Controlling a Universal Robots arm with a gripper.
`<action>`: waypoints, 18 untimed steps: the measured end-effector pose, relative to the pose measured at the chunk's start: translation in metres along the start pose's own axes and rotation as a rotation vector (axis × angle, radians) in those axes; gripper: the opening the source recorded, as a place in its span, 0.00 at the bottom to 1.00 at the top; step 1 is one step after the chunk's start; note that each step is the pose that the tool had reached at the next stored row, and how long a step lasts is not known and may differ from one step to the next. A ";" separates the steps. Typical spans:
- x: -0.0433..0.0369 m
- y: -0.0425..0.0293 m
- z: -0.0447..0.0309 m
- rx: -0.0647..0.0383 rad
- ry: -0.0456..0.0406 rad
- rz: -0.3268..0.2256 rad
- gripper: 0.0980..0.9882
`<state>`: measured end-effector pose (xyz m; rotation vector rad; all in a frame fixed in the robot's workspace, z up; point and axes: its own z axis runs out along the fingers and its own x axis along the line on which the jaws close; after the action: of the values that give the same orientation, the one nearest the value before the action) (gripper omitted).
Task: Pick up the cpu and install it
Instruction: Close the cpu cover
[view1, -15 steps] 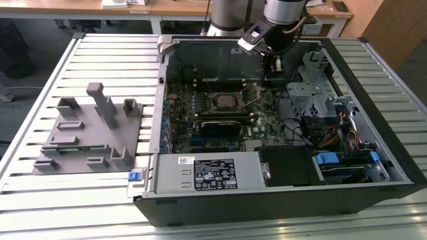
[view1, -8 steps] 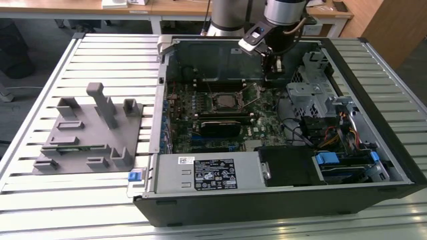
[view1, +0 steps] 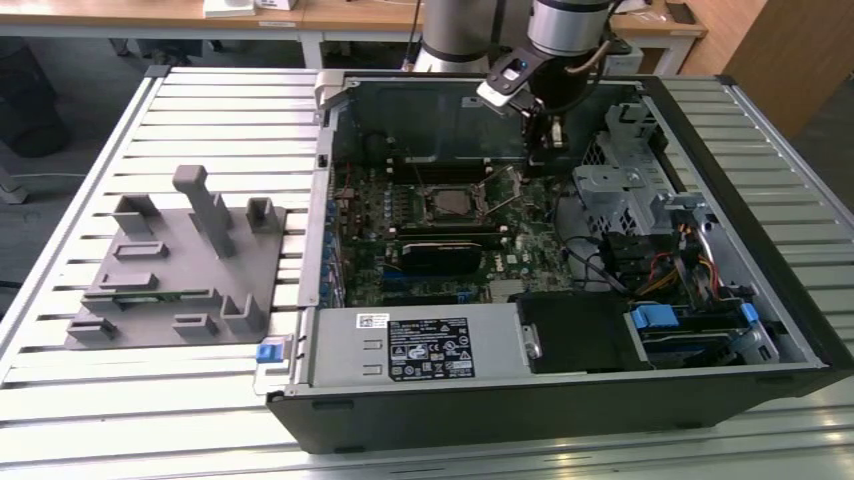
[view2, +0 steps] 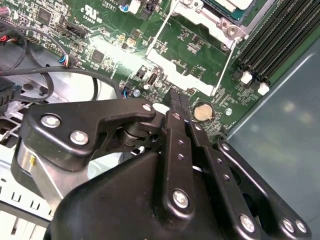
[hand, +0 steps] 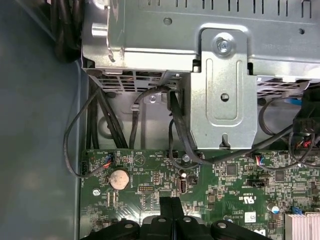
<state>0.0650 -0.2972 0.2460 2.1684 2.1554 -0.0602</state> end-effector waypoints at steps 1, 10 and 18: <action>0.0007 0.0000 0.0009 0.001 -0.0011 0.000 0.03; 0.0025 -0.0016 0.0043 0.006 -0.0030 -0.001 0.03; 0.0020 -0.0124 -0.0019 0.007 0.0060 0.000 0.03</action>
<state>0.0526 -0.2949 0.2473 2.1744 2.1620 -0.0610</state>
